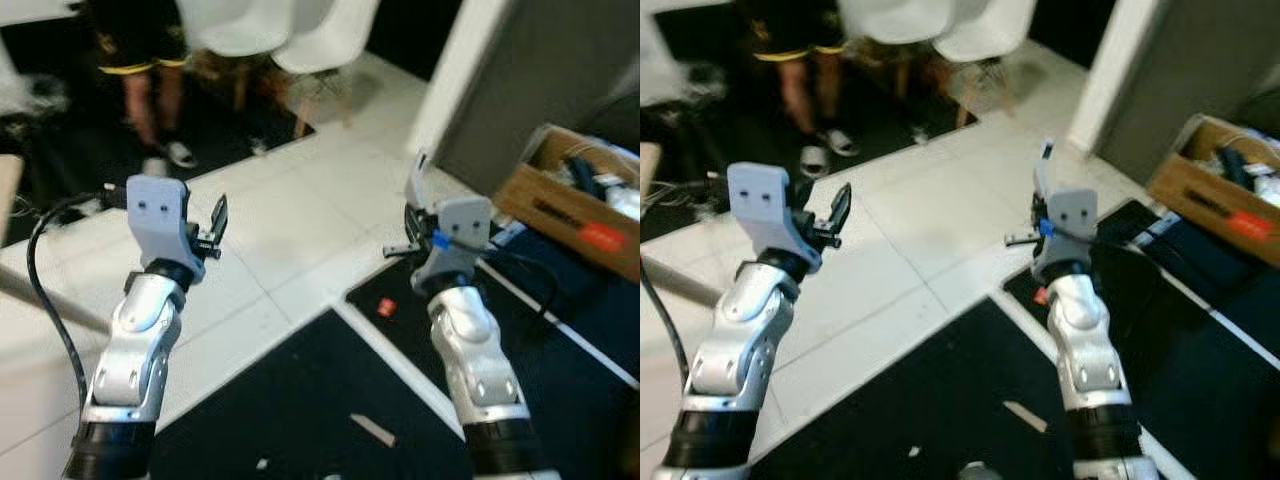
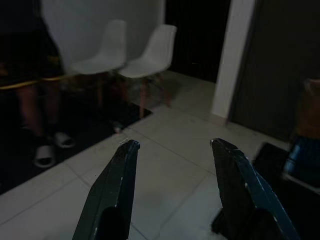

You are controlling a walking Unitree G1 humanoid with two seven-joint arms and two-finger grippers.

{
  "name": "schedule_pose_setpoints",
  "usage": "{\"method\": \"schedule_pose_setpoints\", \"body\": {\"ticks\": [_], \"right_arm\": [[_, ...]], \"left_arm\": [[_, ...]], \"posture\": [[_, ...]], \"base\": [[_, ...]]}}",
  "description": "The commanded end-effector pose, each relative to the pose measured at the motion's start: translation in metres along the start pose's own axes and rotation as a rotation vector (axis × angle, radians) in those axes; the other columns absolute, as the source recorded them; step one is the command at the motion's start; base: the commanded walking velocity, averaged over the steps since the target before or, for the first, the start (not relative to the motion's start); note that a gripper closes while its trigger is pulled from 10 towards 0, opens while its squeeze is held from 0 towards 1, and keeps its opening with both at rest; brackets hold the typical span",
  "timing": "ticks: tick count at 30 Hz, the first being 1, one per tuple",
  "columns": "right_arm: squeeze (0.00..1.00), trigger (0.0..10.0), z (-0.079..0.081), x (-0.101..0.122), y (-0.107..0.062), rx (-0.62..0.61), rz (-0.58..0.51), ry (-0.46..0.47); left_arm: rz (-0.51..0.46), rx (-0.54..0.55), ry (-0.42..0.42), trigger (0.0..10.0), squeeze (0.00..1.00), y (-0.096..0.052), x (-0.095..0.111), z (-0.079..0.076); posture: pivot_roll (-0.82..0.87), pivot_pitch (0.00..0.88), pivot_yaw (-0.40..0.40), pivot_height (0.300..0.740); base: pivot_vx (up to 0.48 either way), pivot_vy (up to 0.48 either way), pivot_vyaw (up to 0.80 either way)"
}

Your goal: Picking trash to rubbish bin

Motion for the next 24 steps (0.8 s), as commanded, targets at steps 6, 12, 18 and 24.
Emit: {"method": "schedule_pose_setpoints", "body": {"ticks": [6,12,18,24], "right_arm": [[0.0,10.0,-0.009,-0.006,-0.006,-0.022,0.01,0.016],[0.0,10.0,-0.002,-0.005,-0.003,-0.022,0.003,0.03],[0.0,10.0,0.005,-0.012,-0.005,0.035,0.01,0.04],[0.0,10.0,0.007,-0.014,-0.006,0.088,0.018,0.037]], "left_arm": [[0.047,-0.013,0.008,10.0,0.0,-0.001,-0.013,-0.004],[0.049,0.01,-0.028,10.0,0.0,0.003,-0.014,0.003],[0.05,0.024,0.0,10.0,0.0,0.001,-0.014,0.005],[0.058,0.012,0.029,10.0,0.0,0.0,-0.015,0.001]], "posture": [[-0.06,0.124,0.001,0.74],[-0.05,0.135,0.01,0.74],[-0.02,0.14,-0.003,0.74],[0.0,0.136,-0.044,0.74]], "base": [[0.0,0.0,-0.8],[0.0,0.0,-0.8],[0.0,0.0,-0.8],[0.0,0.0,-0.8]]}}
Point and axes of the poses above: a point about 5 cm out from each wrist's last joint towards the gripper, its own y axis pointing out of the wrist towards the gripper, its own x axis along the axis of the wrist's last joint, z = x × y, the point moved 1 cm from there along y, pointing out of the wrist towards the gripper
